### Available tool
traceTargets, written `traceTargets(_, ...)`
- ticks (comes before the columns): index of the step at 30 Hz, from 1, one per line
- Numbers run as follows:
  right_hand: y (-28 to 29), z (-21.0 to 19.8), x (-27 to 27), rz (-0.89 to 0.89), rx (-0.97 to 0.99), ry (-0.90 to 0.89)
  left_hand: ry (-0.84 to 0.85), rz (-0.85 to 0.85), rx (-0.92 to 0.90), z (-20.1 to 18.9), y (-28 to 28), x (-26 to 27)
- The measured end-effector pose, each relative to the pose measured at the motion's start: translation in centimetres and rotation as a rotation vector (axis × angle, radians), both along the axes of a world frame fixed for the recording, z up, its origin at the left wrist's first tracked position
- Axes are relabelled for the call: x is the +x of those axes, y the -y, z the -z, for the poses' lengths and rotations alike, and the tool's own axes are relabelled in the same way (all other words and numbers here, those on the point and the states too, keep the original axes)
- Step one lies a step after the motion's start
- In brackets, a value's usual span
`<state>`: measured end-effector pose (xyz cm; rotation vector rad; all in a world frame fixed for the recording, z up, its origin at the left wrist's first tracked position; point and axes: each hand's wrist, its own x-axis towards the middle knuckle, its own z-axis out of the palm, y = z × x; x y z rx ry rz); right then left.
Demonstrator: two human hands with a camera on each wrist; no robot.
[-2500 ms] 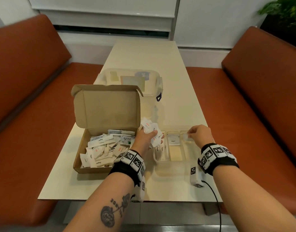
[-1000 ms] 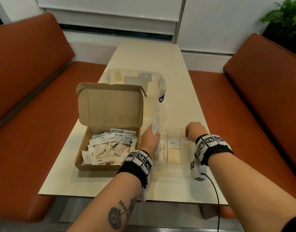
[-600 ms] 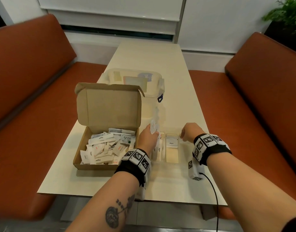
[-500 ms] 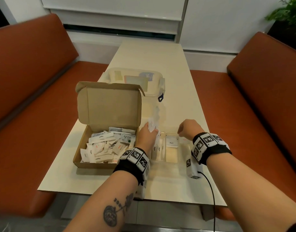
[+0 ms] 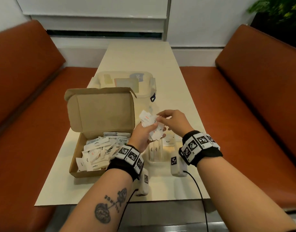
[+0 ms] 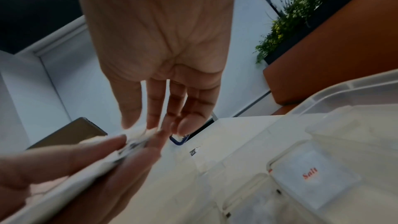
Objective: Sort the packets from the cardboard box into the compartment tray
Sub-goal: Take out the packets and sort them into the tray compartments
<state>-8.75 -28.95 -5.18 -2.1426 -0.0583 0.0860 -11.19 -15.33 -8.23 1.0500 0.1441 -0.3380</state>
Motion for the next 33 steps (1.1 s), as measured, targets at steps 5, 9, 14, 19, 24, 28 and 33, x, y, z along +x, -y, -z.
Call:
traceTargets(5, -0.4, 0.0, 0.1, 0.13, 0.096, -0.018, 0.019, 0.075, 0.014, 0.3, -0.3, 0.4)
traceTargets(9, -0.3, 0.2, -0.2, 0.168, 0.177, -0.02, -0.002, 0.096, -0.035, 0.9, -0.6, 0.8)
traceTargets(14, -0.2, 0.4, -0.2, 0.162, 0.27, -0.069, -0.012, 0.088, -0.055, 1.2, -0.6, 1.0)
traceTargets(19, 0.5, 0.1, 0.1, 0.092, 0.257, -0.1, 0.028, 0.049, -0.034, 0.9, -0.1, 1.2)
traceTargets(24, 1.9, -0.2, 1.3, 0.085, 0.228, -0.076, 0.012, 0.016, -0.005, 0.5, 0.7, 1.3)
traceTargets(28, 2.2, 0.4, 1.6, 0.032, 0.237, -0.118, 0.005, -0.014, 0.004, 1.2, 1.0, 1.0)
traceTargets(33, 2.3, 1.2, 1.7, 0.09, 0.269, -0.096, -0.027, -0.058, 0.028, 1.7, 1.0, 1.1)
